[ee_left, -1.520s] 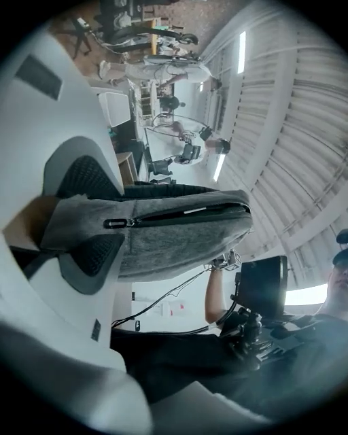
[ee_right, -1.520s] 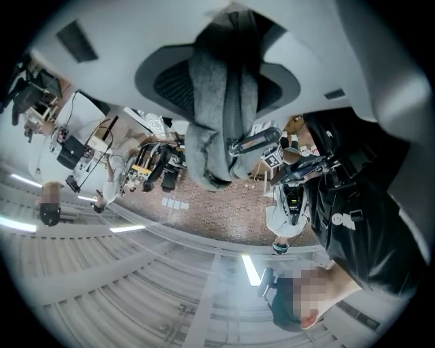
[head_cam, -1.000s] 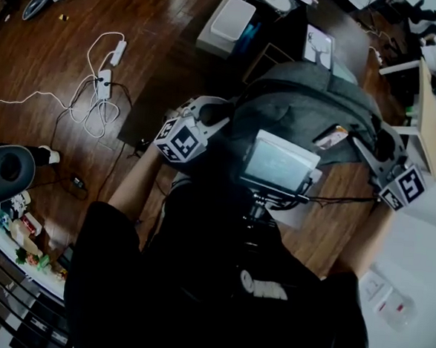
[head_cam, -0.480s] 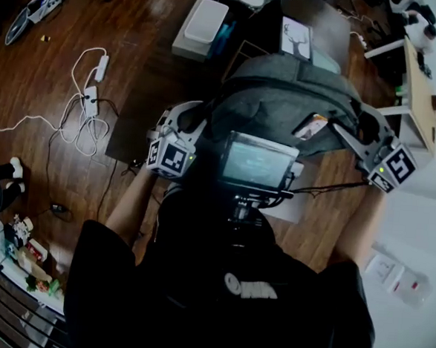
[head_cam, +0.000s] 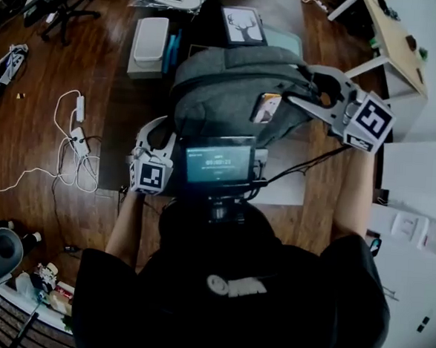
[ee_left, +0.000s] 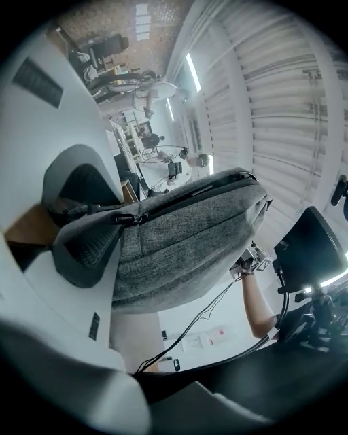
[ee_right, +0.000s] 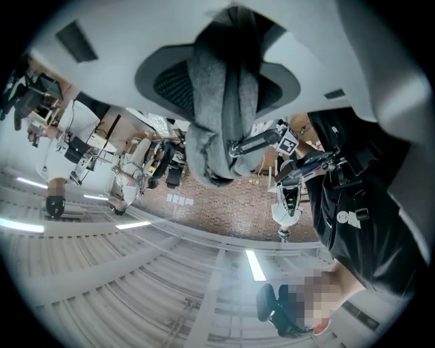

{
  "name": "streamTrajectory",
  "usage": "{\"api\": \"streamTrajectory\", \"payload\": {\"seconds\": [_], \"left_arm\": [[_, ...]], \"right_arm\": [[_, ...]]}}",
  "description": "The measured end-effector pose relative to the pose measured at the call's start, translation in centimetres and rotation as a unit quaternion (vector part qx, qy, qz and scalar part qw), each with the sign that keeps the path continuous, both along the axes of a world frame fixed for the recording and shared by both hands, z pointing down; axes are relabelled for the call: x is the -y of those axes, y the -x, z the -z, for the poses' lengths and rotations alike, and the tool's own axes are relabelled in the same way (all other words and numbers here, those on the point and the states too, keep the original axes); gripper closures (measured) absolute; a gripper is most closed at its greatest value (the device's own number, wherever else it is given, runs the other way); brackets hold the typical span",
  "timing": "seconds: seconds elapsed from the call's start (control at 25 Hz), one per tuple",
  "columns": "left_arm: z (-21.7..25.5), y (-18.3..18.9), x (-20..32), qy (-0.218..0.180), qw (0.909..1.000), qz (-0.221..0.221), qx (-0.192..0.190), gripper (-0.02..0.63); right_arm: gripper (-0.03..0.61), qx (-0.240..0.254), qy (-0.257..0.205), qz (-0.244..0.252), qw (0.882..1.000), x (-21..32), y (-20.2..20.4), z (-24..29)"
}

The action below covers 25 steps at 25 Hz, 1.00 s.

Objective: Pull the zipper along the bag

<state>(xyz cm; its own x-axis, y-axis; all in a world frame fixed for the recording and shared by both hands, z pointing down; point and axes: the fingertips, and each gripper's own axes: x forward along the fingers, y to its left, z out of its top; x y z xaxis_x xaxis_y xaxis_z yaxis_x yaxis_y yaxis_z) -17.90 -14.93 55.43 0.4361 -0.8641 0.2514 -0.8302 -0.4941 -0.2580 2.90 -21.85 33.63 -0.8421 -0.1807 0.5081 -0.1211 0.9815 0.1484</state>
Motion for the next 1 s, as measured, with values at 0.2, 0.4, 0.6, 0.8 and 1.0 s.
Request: {"api": "streamTrajectory", "payload": {"seconds": [0.2,0.4,0.6,0.8,1.0], "left_arm": [[-0.1,0.6,1.0,-0.007,0.9995,0.017,0.025,0.514],[0.6,0.6,1.4,-0.029,0.9983,0.012,0.048,0.514],[0.9,0.3,1.3,-0.068,0.9930,0.020,0.095,0.514],[1.0,-0.6,1.3,-0.107,0.9826,-0.013,0.151,0.520],[0.6,-1.3,1.6,-0.113,0.9765,-0.029,0.181,0.612]], "right_arm": [[0.353,0.002,0.004,-0.006,1.000,-0.1,-0.4,-0.1],[0.353,0.025,0.004,-0.015,1.000,0.1,0.2,0.4],[0.353,0.018,0.002,-0.010,1.000,0.2,-0.1,0.2],[0.353,0.013,0.006,-0.009,1.000,0.2,-0.5,0.0],[0.353,0.011,0.008,-0.008,1.000,0.2,-0.7,-0.2]]}}
